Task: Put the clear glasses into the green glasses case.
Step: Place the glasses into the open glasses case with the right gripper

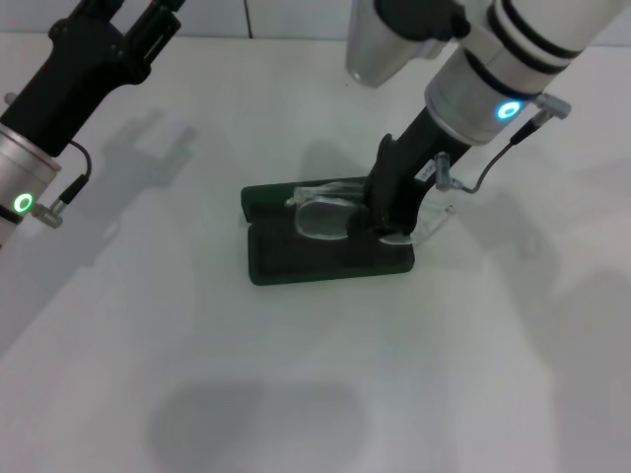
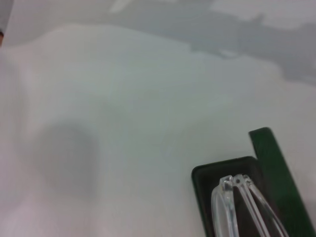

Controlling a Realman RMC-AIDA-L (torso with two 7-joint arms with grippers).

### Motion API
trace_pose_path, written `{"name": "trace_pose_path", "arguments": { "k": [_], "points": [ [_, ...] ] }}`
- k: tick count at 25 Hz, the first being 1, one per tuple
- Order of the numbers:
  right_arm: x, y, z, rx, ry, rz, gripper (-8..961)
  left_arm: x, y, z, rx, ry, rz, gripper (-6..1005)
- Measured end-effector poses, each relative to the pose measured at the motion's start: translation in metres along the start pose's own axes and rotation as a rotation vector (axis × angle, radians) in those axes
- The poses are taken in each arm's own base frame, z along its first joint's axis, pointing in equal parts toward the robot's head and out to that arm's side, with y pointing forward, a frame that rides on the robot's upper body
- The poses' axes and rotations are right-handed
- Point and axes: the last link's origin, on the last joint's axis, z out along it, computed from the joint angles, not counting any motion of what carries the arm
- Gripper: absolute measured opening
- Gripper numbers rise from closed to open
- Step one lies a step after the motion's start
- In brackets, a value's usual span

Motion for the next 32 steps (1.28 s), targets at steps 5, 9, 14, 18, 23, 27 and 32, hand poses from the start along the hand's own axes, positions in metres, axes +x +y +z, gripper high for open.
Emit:
{"name": "trace_pose_path", "arguments": {
  "k": [5, 9, 14, 18, 23, 27, 32],
  "points": [
    [-0.002, 0.002, 0.009, 0.023, 0.025, -0.03, 120, 0.0, 0.0, 0.0, -0.001, 0.0, -0.001, 670],
    [-0.004, 0.003, 0.015, 0.04, 0.033, -0.046, 119, 0.0, 0.0, 0.001, -0.002, 0.002, -0.001, 670],
    [-0.007, 0.007, 0.021, 0.048, 0.039, -0.06, 119, 0.0, 0.001, 0.001, -0.003, 0.002, 0.001, 669],
    [-0.01, 0.01, 0.025, 0.045, 0.035, -0.064, 119, 0.001, 0.0, 0.001, -0.003, 0.002, 0.002, 670],
    [-0.01, 0.012, 0.034, 0.072, 0.061, -0.063, 120, 0.0, 0.001, 0.0, -0.005, 0.0, 0.001, 670],
    [-0.012, 0.013, 0.039, 0.107, 0.075, -0.077, 119, -0.001, 0.001, 0.0, -0.005, -0.004, -0.002, 669],
    [-0.014, 0.012, 0.04, 0.124, 0.065, -0.08, 122, -0.002, 0.002, -0.001, -0.015, -0.009, -0.002, 669]
  ]
}}
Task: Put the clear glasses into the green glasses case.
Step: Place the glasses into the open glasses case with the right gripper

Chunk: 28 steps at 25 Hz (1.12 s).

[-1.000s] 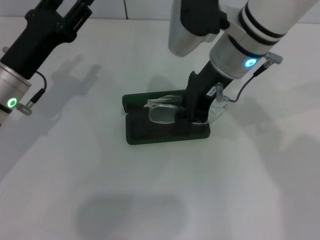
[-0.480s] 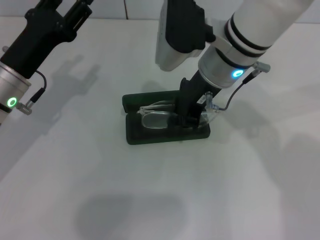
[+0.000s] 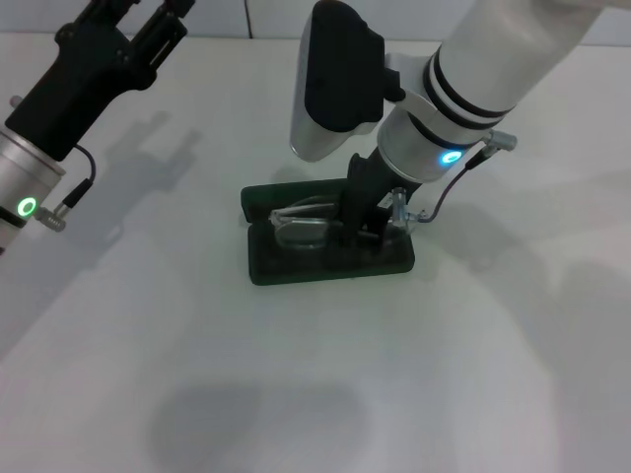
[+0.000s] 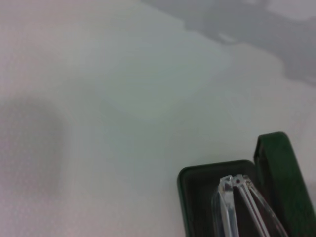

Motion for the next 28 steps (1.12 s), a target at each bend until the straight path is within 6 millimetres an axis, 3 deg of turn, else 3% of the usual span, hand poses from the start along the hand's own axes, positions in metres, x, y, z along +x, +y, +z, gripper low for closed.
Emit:
{"name": "trace_pose_path", "arguments": {
  "k": [28],
  "points": [
    [0.0024, 0.0026, 0.0053, 0.0, 0.017, 0.012, 174, -0.0008, 0.001, 0.0021, -0.004, -0.003, 0.005, 670]
  ]
}}
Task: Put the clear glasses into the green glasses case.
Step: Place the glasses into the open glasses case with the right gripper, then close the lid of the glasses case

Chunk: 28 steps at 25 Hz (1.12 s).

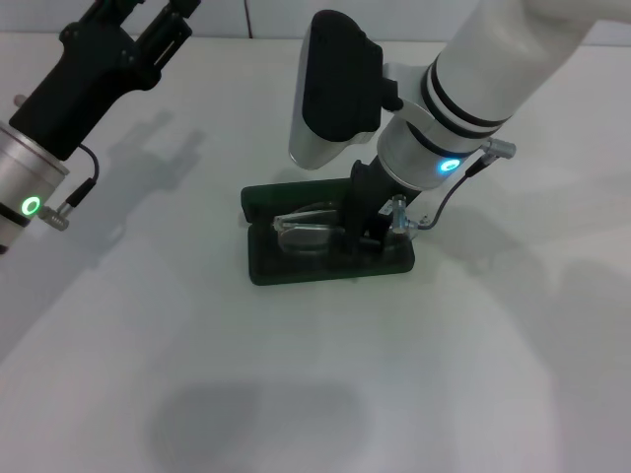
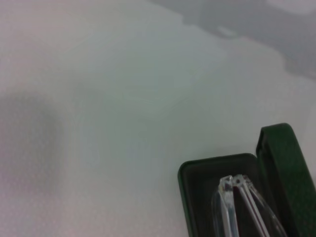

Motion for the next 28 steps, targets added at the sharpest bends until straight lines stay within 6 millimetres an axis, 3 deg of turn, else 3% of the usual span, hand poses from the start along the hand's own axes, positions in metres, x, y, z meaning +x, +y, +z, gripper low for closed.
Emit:
{"name": "trace_pose_path", "arguments": {
  "k": [6, 19, 28],
  "points": [
    [-0.001, -0.001, 0.0, 0.014, -0.009, -0.003, 185, 0.0, 0.0, 0.0, 0.001, -0.001, 0.001, 669],
    [-0.009, 0.005, -0.008, 0.035, -0.099, -0.017, 385, -0.002, -0.001, -0.001, 0.004, -0.009, -0.002, 670],
    [-0.003, 0.01, -0.04, 0.079, -0.257, 0.022, 414, -0.002, -0.003, -0.003, 0.009, -0.015, -0.001, 669]
  ]
}}
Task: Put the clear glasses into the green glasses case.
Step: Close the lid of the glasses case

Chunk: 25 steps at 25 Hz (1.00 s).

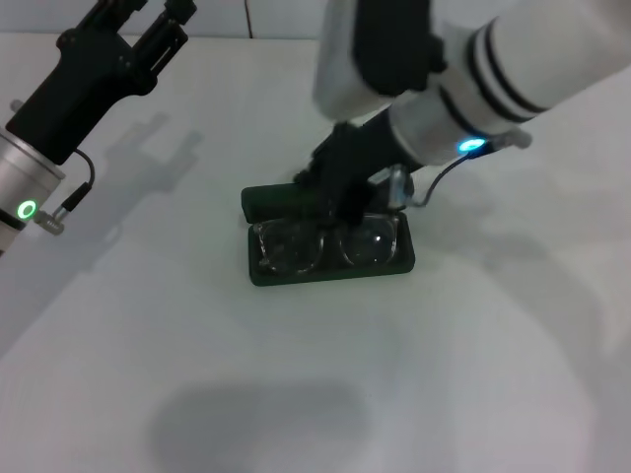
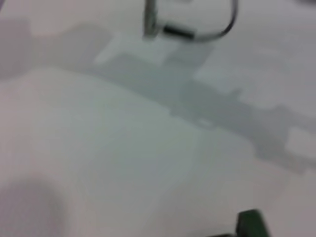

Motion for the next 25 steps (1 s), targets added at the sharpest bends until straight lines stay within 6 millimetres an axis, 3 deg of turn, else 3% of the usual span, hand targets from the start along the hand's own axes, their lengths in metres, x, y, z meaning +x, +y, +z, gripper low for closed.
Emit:
{"name": "trace_pose_path", "arguments": {
  "k": [6, 15, 20, 25],
  "points": [
    [0.036, -0.005, -0.028, 0.052, -0.113, 0.109, 434, -0.001, 0.0, -0.002, -0.016, -0.027, 0.002, 670],
    [0.13, 0.038, -0.064, -0.135, -0.369, 0.198, 463, -0.005, -0.002, 0.0, -0.024, -0.071, -0.026, 674],
    [0.183, 0.052, -0.071, -0.141, -0.519, 0.303, 480, -0.021, -0.002, 0.028, -0.061, -0.254, -0.059, 697],
    [0.204, 0.065, -0.058, -0.161, -0.499, 0.325, 496, -0.033, 0.01, 0.074, -0.164, -0.549, -0.065, 757]
  ]
}}
